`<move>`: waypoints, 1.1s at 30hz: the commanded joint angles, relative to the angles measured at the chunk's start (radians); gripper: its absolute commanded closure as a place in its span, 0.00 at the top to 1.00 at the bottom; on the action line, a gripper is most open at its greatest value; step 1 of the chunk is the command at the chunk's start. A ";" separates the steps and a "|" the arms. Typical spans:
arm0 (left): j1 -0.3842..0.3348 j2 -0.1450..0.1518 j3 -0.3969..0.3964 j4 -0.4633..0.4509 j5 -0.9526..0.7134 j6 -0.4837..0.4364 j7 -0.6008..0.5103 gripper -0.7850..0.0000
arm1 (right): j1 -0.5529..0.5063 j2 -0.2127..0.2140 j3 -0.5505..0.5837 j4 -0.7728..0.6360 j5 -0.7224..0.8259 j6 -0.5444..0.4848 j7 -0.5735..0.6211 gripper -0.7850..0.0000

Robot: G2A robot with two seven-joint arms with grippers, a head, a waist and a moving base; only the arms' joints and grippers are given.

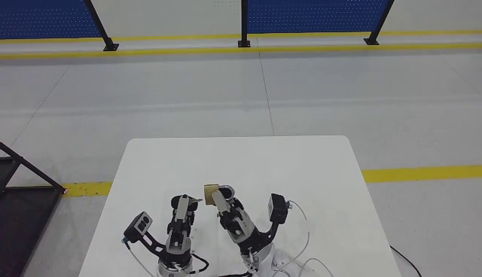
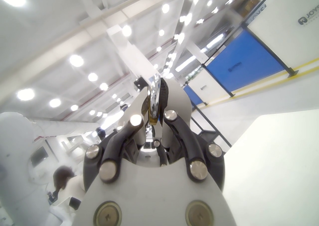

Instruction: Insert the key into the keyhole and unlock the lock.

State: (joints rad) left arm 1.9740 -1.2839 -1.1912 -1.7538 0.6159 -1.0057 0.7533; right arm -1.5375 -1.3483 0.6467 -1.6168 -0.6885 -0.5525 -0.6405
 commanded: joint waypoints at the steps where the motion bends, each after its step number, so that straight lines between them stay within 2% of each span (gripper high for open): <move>1: -0.001 -0.002 0.000 0.002 0.004 0.000 0.003 0.00 | 0.001 0.000 -0.001 0.000 0.000 0.001 0.001 0.00; 33: -0.013 -0.036 -0.009 0.028 0.040 -0.004 0.023 0.00 | 0.023 0.007 -0.030 0.004 0.012 0.022 0.004 0.00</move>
State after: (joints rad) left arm 1.9613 -1.3193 -1.2002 -1.7268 0.6555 -1.0091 0.7764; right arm -1.5152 -1.3417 0.6173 -1.6131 -0.6775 -0.5323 -0.6377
